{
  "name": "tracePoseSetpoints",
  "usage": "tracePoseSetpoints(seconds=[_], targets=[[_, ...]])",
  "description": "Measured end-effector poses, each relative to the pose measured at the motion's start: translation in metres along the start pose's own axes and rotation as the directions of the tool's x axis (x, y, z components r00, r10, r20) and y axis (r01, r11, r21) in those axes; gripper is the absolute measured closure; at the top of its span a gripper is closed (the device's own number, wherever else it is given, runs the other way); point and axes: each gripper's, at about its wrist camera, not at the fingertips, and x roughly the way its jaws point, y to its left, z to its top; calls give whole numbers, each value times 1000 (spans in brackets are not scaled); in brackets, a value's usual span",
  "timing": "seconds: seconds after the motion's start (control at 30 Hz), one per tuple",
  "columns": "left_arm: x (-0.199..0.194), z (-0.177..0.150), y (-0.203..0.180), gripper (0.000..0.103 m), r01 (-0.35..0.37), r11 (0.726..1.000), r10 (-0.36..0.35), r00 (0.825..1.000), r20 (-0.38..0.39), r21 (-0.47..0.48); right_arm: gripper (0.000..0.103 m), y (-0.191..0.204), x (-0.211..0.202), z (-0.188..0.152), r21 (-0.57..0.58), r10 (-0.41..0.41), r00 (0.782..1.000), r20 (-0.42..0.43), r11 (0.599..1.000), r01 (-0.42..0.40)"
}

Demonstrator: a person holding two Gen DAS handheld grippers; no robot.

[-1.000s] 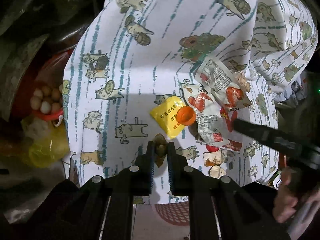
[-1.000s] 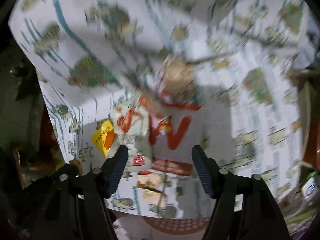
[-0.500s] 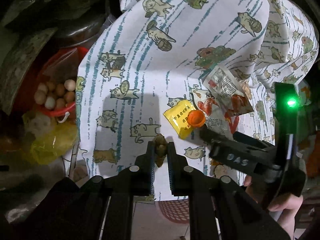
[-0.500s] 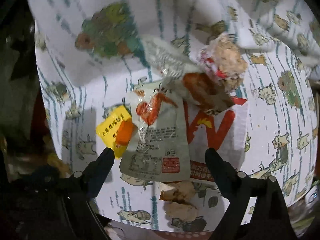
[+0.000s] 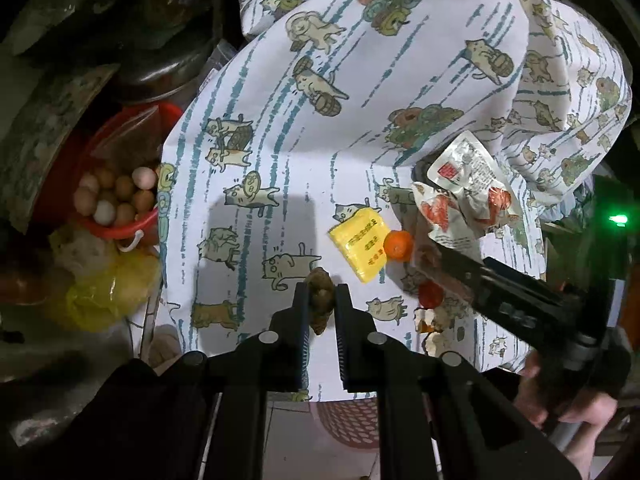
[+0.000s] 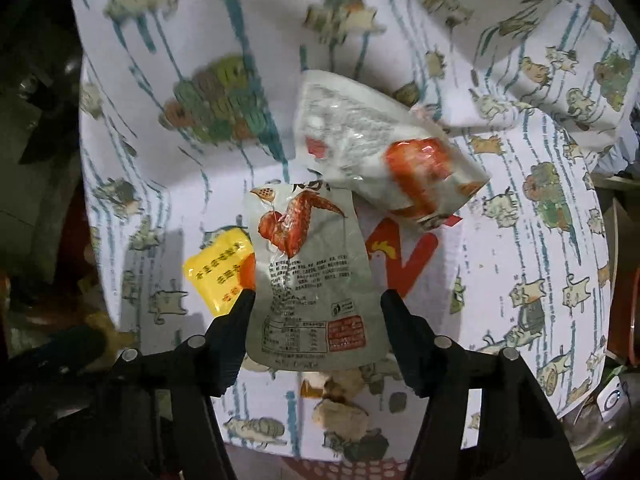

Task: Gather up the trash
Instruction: 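Carry both held items over the pink basket and open both tools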

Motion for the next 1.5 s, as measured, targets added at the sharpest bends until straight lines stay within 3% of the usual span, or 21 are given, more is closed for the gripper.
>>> tracePoseSetpoints(seconds=[0.1,0.27,0.37,0.53,0.7,0.8,0.97,1.07,1.2,1.33,1.5], targets=[[-4,0,-6,92,-4,1000,3,1000,23,12,38,-5,-25,-4,5,81,996,26,997,-81],[-22,-3,-16,92,14,999,-18,996,86,43,38,-6,-58,-9,-29,218,972,90,976,-216],[-35,-9,-21,92,2,998,-11,991,130,70,38,-11,-77,-17,-63,199,972,126,979,-193],[-52,-23,-16,92,9,998,-20,986,168,67,38,-12,-79,-39,-66,257,959,119,966,-251],[-72,-45,-16,92,12,998,-24,982,185,68,38,-25,-104,-61,-52,172,974,150,985,-166],[-87,-72,-29,92,26,994,-44,982,182,102,38,-31,-119,-87,-71,160,973,167,986,-150],[-86,-114,-45,92,113,986,-128,985,112,126,38,-46,-121,-131,-34,216,970,109,976,-214],[-81,-127,-59,92,32,983,-56,990,128,181,38,-45,-116,-150,-54,190,978,80,981,-186],[-75,-134,-65,92,-65,975,26,983,180,213,38,-40,-99,-173,-104,154,988,-16,982,-155],[-67,-134,-61,92,-49,978,14,986,167,203,38,-31,-75,-195,-162,115,986,-122,978,-134],[-58,-134,-67,92,-47,975,12,987,159,215,38,-29,-35,-209,-148,98,966,-237,980,-136]])
